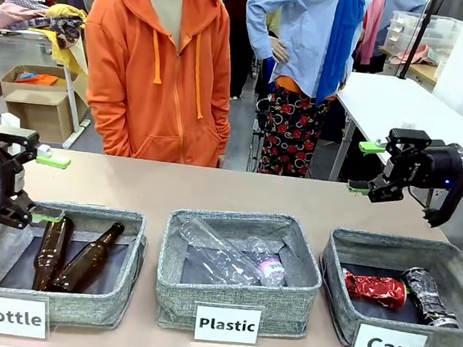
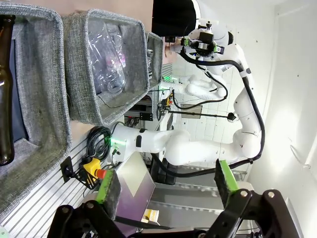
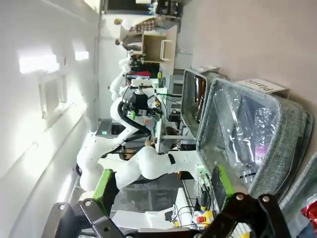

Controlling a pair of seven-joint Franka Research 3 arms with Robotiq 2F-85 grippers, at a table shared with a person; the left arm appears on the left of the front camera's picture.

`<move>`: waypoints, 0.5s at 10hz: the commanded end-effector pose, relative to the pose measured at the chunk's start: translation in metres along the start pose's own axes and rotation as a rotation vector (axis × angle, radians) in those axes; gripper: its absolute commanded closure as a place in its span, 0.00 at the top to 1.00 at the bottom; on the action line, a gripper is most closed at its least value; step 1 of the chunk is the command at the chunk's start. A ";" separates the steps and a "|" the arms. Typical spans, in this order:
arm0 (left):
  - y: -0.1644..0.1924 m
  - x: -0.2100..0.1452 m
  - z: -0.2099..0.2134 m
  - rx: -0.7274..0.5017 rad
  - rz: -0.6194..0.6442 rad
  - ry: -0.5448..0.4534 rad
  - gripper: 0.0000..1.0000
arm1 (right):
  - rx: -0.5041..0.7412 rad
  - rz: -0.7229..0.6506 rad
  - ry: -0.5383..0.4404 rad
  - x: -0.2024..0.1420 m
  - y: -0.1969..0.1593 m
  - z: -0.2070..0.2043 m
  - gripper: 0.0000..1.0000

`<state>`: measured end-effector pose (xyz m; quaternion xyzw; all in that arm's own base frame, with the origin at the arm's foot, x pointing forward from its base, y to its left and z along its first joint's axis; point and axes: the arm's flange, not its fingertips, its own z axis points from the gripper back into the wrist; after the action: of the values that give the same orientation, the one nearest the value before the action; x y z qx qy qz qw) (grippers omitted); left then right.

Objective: Sort the can waste into the basket.
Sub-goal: Pick up the can waste from the table and place it in the right Fabric basket.

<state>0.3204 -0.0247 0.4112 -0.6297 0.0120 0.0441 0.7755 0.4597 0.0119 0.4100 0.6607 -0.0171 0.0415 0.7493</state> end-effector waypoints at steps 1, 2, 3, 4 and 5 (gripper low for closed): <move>-0.002 -0.002 0.000 0.003 0.008 -0.002 1.00 | -0.008 0.033 0.015 -0.001 0.004 0.003 1.00; -0.002 -0.002 0.000 0.003 0.008 -0.002 1.00 | -0.008 0.033 0.015 -0.001 0.004 0.003 1.00; -0.002 -0.002 0.000 0.003 0.008 -0.002 1.00 | -0.008 0.033 0.015 -0.001 0.004 0.003 1.00; -0.002 -0.002 0.000 0.003 0.008 -0.002 1.00 | -0.008 0.033 0.015 -0.001 0.004 0.003 1.00; -0.002 -0.002 0.000 0.003 0.008 -0.002 1.00 | -0.008 0.033 0.015 -0.001 0.004 0.003 1.00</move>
<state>0.3204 -0.0247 0.4113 -0.6297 0.0120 0.0441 0.7755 0.4585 0.0108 0.4113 0.6575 -0.0169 0.0447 0.7519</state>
